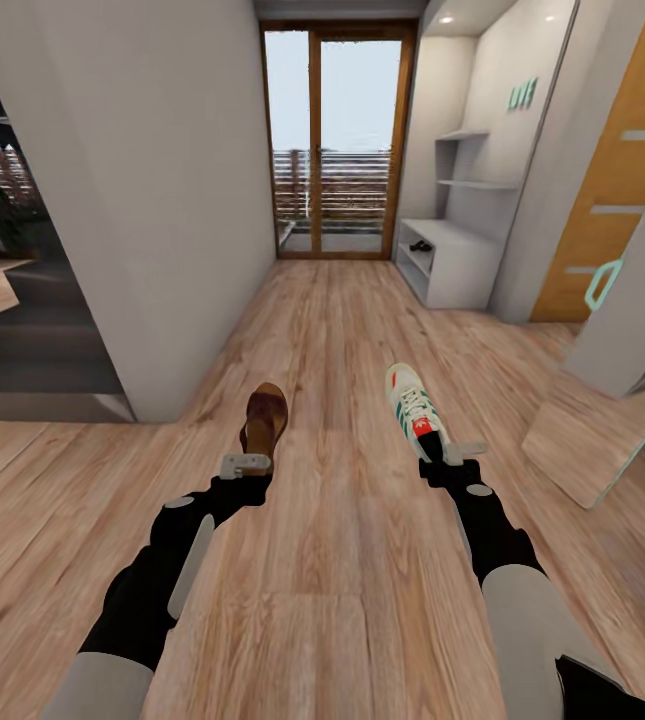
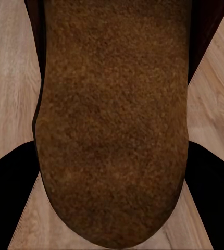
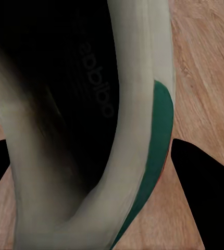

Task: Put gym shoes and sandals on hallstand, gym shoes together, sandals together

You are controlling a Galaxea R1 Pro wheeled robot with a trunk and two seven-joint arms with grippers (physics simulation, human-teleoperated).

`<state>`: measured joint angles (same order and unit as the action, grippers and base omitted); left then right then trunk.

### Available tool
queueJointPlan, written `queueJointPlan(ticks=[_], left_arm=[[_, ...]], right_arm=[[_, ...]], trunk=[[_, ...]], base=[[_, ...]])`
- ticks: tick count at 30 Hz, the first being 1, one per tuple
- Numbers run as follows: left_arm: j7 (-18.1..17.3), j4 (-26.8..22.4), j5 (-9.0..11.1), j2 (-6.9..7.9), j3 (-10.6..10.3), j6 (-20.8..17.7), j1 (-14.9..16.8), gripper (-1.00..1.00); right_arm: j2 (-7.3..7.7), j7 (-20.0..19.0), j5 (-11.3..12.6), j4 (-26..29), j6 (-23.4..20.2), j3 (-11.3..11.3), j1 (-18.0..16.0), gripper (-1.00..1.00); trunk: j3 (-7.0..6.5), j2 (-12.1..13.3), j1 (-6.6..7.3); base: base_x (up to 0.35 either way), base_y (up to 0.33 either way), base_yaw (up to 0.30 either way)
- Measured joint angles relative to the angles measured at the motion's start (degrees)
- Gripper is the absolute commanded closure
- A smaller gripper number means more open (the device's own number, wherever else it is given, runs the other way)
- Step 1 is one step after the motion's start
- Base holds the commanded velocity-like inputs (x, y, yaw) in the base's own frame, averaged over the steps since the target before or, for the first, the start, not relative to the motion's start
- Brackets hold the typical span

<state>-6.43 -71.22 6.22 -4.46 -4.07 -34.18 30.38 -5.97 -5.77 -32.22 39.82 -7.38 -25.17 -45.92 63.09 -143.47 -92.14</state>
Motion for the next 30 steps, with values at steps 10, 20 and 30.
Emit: queueJointPlan(ticks=[10,20,30], left_arm=[[0.0,0.0,0.0,-0.01,0.0,0.0,0.0,1.0],[0.0,0.0,0.0,0.0,0.0,0.0,0.0,1.0],[0.0,0.0,0.0,-0.02,0.0,0.0,0.0,1.0]], right_arm=[[0.0,0.0,0.0,0.0,0.0,0.0,0.0,1.0],[0.0,0.0,0.0,0.0,0.0,0.0,0.0,1.0],[0.0,0.0,0.0,0.0,0.0,0.0,0.0,1.0]], trunk=[[0.0,0.0,0.0],[0.0,0.0,0.0],[0.0,0.0,0.0]], base=[[0.346,0.0,0.0],[0.346,0.0,0.0],[0.346,0.0,0.0]])
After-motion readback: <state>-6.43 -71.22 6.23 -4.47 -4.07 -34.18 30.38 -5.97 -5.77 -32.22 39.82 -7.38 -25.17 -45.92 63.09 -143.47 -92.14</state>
